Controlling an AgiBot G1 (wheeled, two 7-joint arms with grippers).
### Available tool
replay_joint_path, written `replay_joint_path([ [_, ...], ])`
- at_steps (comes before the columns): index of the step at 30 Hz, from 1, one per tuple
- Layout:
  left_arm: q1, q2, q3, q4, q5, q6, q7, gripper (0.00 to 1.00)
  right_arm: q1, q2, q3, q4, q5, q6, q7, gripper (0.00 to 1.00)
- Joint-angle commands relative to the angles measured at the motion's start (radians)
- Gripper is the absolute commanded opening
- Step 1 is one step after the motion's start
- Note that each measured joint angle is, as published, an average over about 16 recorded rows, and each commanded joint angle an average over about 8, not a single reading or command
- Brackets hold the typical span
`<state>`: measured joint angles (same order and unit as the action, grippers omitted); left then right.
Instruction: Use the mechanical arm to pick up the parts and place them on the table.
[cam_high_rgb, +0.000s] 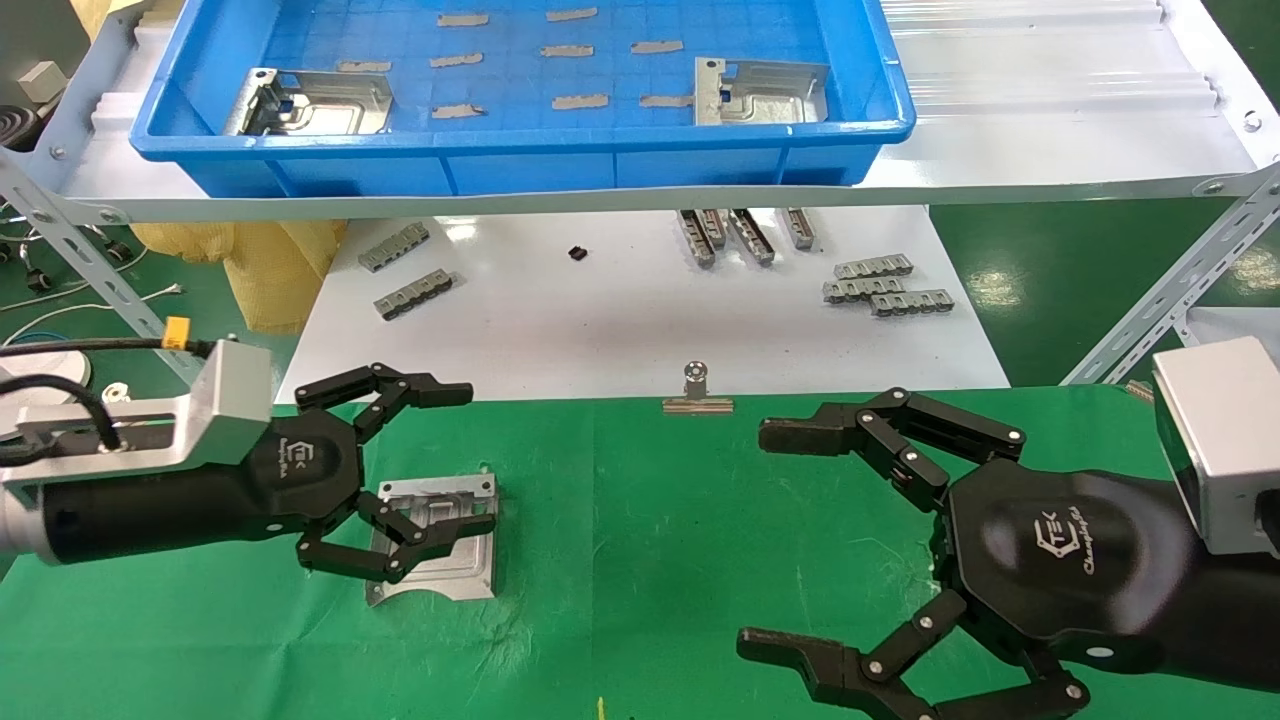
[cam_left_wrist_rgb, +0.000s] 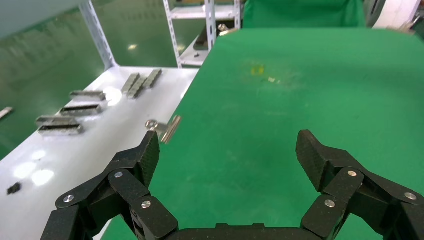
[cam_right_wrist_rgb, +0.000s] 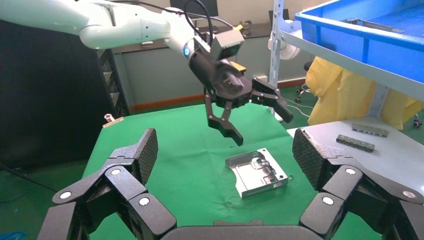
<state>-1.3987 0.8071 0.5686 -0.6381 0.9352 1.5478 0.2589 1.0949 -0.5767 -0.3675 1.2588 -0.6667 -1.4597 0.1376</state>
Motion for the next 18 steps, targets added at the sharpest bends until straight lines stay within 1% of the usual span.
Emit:
replay_joint_path([
  [1,0.021,-0.013,-0.019,-0.043,-0.014,-0.003,-0.03,1.0,0.0,0.0,0.0,0.0,0.0,0.0,0.0,1.0],
  [18,0.203,-0.123,-0.181,-0.404,-0.128,-0.033,-0.279,1.0,0.0,0.0,0.0,0.0,0.0,0.0,0.0,1.0],
])
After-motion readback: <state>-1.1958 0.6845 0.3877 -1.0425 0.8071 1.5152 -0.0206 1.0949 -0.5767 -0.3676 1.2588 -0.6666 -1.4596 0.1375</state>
